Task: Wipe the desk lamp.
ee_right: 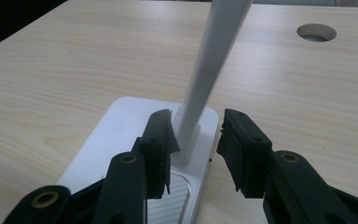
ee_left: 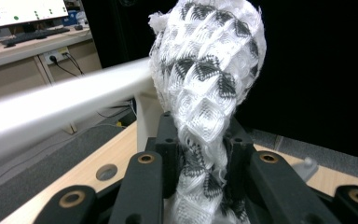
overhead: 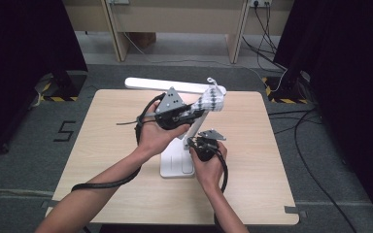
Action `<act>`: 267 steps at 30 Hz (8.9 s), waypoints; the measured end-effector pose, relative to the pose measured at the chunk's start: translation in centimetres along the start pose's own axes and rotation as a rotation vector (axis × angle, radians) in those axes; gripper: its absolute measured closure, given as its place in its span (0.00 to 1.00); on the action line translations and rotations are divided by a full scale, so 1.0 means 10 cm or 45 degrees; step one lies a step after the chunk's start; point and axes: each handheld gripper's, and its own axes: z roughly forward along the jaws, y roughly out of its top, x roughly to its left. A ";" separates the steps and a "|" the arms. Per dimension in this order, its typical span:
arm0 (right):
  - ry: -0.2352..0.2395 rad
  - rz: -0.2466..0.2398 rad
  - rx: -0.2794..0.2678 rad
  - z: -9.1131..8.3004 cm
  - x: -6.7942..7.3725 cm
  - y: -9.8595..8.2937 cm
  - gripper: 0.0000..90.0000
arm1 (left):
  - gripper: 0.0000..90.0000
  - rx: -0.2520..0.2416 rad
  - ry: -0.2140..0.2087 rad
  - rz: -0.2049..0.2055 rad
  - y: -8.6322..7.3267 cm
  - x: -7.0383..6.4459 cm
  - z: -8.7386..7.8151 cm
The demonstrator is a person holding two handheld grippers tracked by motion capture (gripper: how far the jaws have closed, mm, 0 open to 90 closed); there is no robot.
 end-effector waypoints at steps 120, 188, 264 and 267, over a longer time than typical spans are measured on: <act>0.252 -0.213 0.246 0.04 0.58 -0.56 1.00 | 0.81 0.252 0.050 -0.119 -0.94 0.48 0.50; 0.270 -0.231 0.242 0.02 0.61 -0.58 1.00 | 0.81 0.685 0.227 -0.227 -1.93 0.94 0.53; 0.110 -0.087 0.247 -0.20 0.01 -0.57 0.99 | 0.80 0.635 -0.052 -0.069 -2.00 0.06 0.03; 0.109 -0.083 0.248 -0.20 0.01 -0.58 0.99 | 0.80 0.636 -0.069 -0.061 -2.00 0.02 0.03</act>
